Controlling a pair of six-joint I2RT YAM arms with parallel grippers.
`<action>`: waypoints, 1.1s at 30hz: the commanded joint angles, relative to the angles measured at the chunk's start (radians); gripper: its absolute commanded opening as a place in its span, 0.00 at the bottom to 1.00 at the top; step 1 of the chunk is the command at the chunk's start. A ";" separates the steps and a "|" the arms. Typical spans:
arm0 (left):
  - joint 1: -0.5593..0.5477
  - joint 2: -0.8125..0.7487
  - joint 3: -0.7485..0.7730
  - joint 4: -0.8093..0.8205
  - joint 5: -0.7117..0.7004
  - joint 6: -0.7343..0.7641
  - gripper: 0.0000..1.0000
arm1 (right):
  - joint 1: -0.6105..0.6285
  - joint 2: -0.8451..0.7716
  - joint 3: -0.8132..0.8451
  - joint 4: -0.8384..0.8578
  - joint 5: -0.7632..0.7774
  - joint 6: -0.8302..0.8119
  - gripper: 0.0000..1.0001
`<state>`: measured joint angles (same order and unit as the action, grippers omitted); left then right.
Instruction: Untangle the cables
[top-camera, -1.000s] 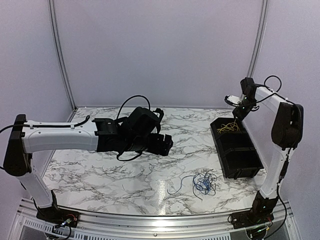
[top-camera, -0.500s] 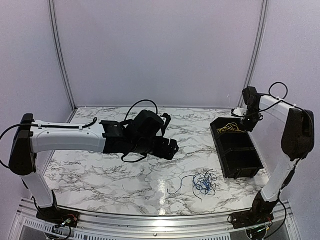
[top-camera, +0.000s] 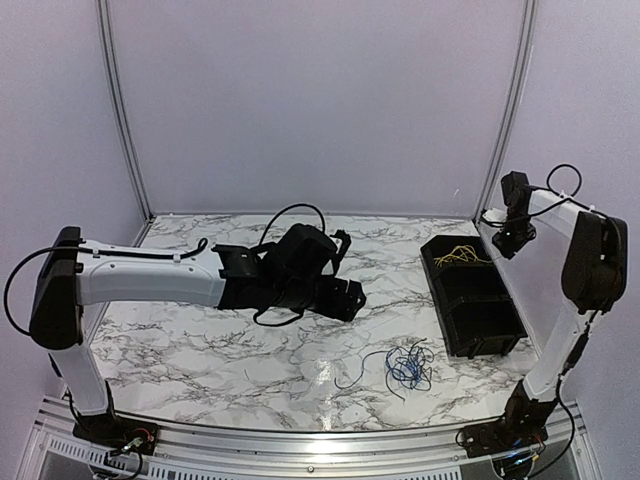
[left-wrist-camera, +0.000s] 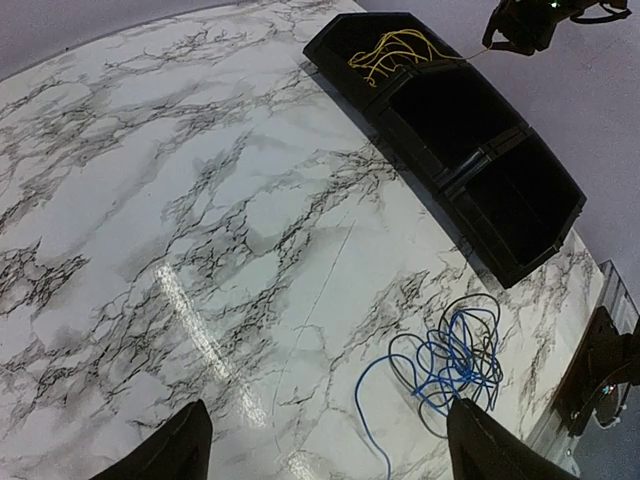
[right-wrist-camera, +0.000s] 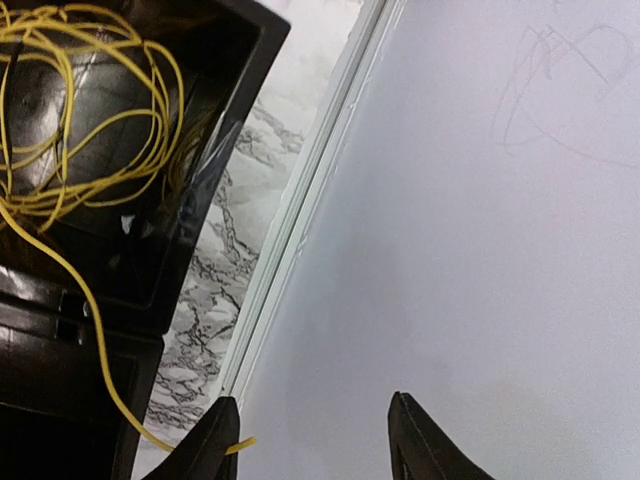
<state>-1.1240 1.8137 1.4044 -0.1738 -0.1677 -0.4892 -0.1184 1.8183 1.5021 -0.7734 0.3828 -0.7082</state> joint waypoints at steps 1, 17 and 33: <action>0.000 0.058 0.104 0.071 0.015 0.023 0.84 | -0.010 0.011 0.097 0.050 -0.107 0.103 0.51; -0.005 0.624 0.795 0.332 -0.009 0.240 0.70 | -0.010 -0.012 0.206 -0.089 -0.326 0.170 0.51; -0.022 0.770 0.810 0.493 -0.065 0.114 0.50 | 0.049 -0.148 -0.099 0.431 0.053 -0.247 0.50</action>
<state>-1.1271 2.6904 2.3100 0.2531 -0.2092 -0.3553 -0.0784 1.6756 1.4540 -0.6167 0.2501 -0.7731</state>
